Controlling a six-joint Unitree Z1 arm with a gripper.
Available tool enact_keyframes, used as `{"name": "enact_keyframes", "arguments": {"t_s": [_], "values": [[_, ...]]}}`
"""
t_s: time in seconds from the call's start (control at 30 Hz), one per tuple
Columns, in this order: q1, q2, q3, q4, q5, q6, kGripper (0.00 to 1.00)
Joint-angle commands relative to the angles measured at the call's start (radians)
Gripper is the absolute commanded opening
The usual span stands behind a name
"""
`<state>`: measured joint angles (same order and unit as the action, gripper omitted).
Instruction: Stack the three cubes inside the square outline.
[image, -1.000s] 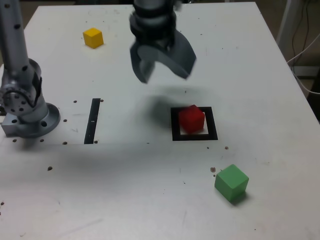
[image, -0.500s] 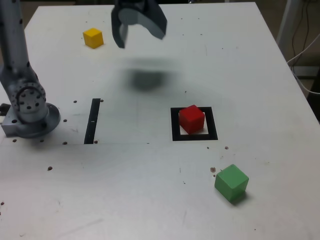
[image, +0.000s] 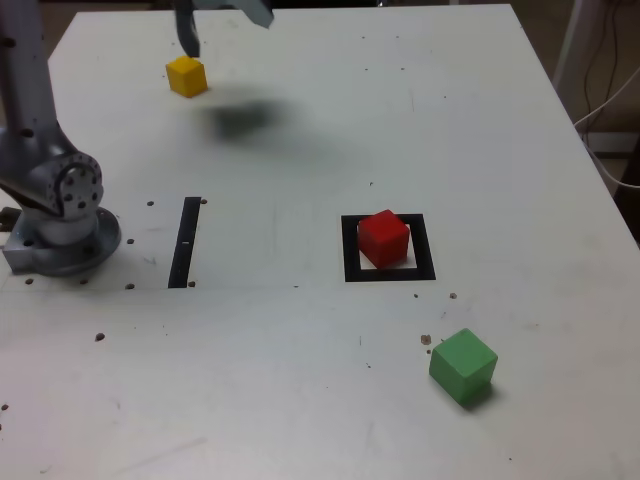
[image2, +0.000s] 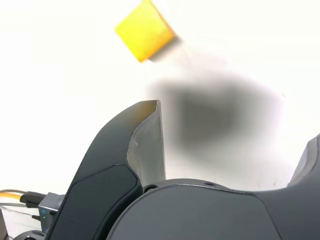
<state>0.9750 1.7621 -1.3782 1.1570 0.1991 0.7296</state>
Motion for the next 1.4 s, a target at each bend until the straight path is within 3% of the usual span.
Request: {"name": "enact_keyframes", "arguments": {"t_s": [0.0, 0.23, 0.43, 0.93, 1.2, 1.37], "values": [[0.032, 0.004, -0.002, 0.003, 0.005, -0.006, 0.99], [0.180, 0.034, 0.008, -0.005, 0.008, -0.026, 1.00], [0.247, 0.109, -0.012, -0.013, 0.014, -0.035, 1.00], [0.268, 0.291, -0.129, 0.033, 0.039, -0.042, 0.99], [0.260, 0.326, -0.131, 0.055, 0.030, -0.033, 0.96], [0.231, 0.338, -0.144, 0.067, 0.021, -0.024, 0.89]]}}
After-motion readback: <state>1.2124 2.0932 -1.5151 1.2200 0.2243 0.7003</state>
